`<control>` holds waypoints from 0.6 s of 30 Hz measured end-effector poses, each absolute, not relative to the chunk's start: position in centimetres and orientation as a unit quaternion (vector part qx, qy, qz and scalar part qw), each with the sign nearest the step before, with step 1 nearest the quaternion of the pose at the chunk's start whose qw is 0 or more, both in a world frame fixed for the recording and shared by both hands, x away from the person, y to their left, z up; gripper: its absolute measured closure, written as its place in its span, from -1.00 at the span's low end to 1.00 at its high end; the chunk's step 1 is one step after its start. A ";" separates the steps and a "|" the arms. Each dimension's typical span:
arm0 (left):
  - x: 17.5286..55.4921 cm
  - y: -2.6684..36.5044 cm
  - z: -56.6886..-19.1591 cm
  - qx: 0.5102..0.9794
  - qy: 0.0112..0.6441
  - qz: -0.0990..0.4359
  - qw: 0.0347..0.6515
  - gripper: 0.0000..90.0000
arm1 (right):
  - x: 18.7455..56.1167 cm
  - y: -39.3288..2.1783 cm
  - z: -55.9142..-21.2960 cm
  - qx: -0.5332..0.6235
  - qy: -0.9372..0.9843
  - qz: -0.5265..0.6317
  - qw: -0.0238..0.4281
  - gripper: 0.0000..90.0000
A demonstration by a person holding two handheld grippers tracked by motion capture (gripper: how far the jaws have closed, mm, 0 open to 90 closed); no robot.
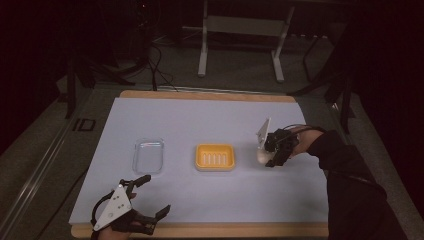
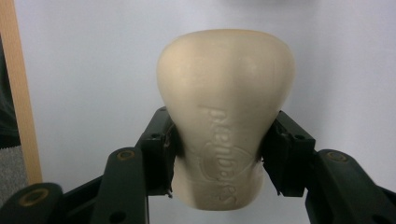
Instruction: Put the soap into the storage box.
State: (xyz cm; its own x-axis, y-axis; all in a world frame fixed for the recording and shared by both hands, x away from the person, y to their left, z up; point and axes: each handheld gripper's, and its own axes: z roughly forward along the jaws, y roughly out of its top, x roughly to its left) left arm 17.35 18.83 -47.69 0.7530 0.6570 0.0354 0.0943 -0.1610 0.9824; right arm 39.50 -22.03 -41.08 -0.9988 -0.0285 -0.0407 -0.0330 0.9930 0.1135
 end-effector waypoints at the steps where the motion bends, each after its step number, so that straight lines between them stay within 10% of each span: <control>1: 17.4 18.8 -47.7 0.725 0.259 0.237 0.593 -0.97 | 39.6 -21.8 -40.7 -0.014 0.998 0.057 0.023 0.10; 18: 17.2 18.7 -47.7 0.727 0.254 0.235 0.594 -0.97 | 40.0 -18.3 -37.6 -0.025 0.998 0.050 0.034 0.10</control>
